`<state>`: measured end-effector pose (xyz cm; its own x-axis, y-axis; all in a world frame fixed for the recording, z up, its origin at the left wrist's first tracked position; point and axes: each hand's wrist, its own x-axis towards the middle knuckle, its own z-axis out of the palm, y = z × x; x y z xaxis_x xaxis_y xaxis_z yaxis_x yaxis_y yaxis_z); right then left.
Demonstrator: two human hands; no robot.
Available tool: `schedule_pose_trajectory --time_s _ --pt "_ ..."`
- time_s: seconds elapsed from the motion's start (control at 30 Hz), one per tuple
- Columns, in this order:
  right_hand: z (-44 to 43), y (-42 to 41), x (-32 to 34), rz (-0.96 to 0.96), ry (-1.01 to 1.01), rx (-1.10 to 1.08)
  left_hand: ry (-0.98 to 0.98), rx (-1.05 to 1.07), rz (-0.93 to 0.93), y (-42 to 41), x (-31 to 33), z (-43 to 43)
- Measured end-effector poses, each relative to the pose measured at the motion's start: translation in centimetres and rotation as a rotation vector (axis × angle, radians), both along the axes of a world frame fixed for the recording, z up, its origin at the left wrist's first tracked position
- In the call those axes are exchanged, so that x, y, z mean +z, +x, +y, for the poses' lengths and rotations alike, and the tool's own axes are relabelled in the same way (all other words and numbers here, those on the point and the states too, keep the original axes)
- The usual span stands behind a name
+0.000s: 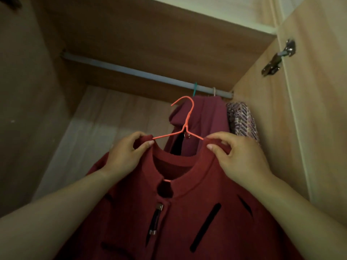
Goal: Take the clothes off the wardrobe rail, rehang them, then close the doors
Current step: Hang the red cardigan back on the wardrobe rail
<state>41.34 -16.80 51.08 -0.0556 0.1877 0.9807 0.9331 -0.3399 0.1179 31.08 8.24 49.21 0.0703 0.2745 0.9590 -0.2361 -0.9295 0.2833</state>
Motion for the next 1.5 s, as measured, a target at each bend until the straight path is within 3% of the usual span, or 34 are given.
schedule_pose_trajectory --time_s 0.3,0.5,0.77,0.9,1.13,1.37,1.5 --pt "5.4 1.6 6.8 -0.115 0.03 -0.28 0.037 -0.097 -0.076 6.9 6.0 6.2" --pt "9.3 3.5 13.7 -0.041 0.148 -0.433 -0.009 -0.1 -0.071 11.3 11.8 10.5" --pt "13.0 4.7 21.1 -0.057 0.258 -0.56 0.121 -0.269 0.052 15.3 13.5 12.7" --pt "14.6 5.8 23.4 -0.015 0.26 -0.622 0.144 -0.282 0.029 17.6 14.2 12.9" --pt "17.6 8.8 22.8 -0.03 0.152 -0.656 0.155 -0.171 0.113 20.9 11.1 14.8" --pt "17.3 7.3 20.5 -0.202 0.119 -0.783 0.178 -0.187 0.01 21.2 9.0 15.0" --pt "17.1 6.4 17.7 -0.198 0.025 -0.919 0.123 -0.255 -0.02 20.9 7.8 14.0"
